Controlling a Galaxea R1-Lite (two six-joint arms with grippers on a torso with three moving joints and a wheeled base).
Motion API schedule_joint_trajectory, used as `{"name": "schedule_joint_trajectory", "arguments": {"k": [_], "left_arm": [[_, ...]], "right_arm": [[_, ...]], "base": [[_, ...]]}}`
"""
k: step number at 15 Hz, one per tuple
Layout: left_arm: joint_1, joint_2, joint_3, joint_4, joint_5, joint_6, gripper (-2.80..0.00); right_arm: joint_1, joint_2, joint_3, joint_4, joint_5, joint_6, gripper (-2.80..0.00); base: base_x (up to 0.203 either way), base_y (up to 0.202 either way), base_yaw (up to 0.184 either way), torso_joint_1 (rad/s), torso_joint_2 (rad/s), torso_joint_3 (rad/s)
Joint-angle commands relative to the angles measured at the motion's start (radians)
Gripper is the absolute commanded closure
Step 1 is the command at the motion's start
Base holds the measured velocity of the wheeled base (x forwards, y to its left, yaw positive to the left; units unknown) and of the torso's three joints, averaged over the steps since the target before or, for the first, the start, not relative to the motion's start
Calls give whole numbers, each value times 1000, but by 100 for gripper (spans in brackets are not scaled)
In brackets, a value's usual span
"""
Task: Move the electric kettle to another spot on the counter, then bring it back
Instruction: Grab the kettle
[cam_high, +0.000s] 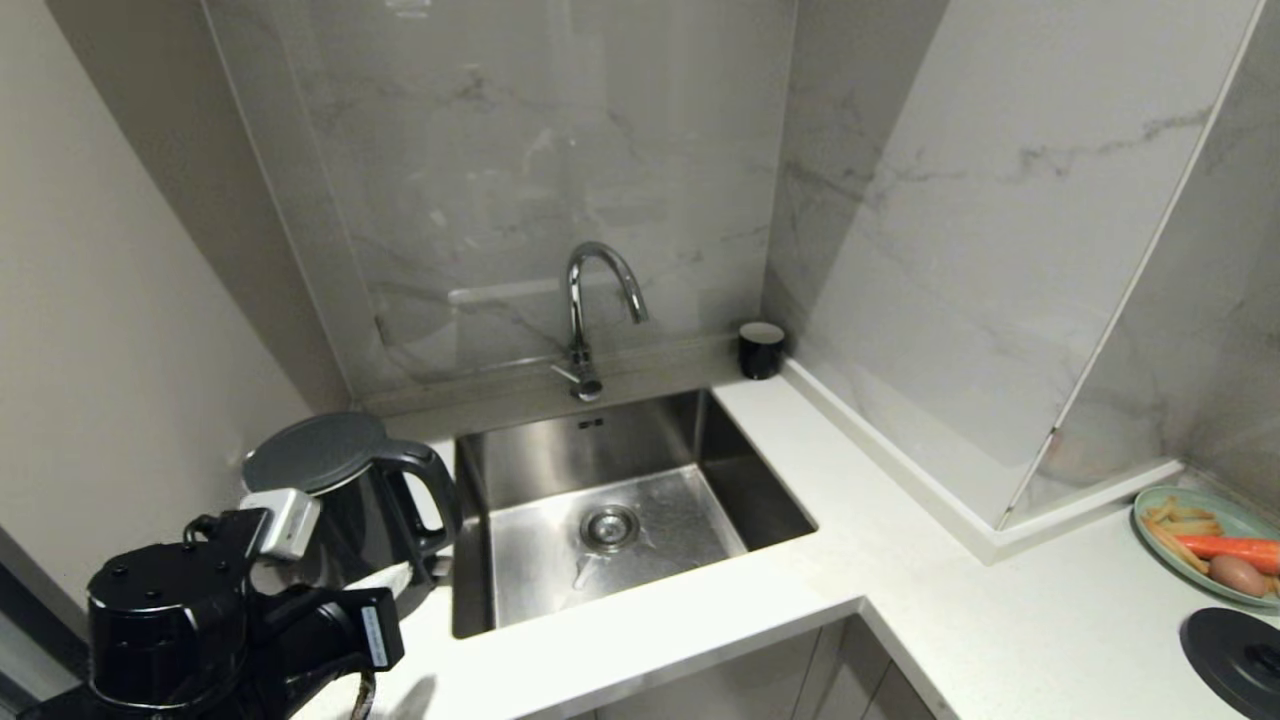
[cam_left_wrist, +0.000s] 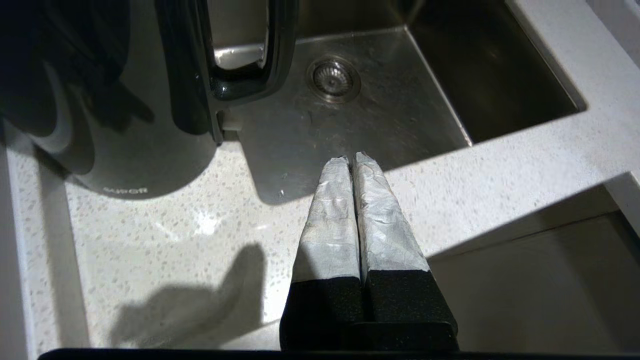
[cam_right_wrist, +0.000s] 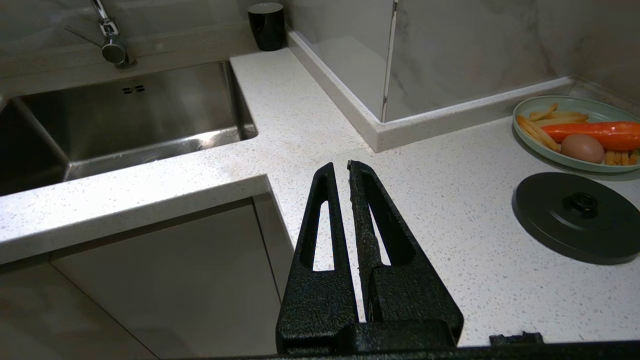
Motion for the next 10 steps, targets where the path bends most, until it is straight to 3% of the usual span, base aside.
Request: {"name": "schedule_joint_trajectory", "arguments": {"k": [1,2,3,10], "left_arm": [[1,135,22,-161,10,0,0],[1,180,36,-236,15,6,0],[2,217,49,-292,21,14,-280],[76,301,-33,-336,17,59,-280]], "right_arm": [[0,0,0,0,0,0,0],[0,0,0,0,0,0,0],[0,0,0,0,0,0,0],[0,0,0,1,0,0,0]], "base": [[0,0,0,0,0,0],[0,0,0,0,0,0],[0,0,0,0,0,0],[0,0,0,0,0,0]]}}
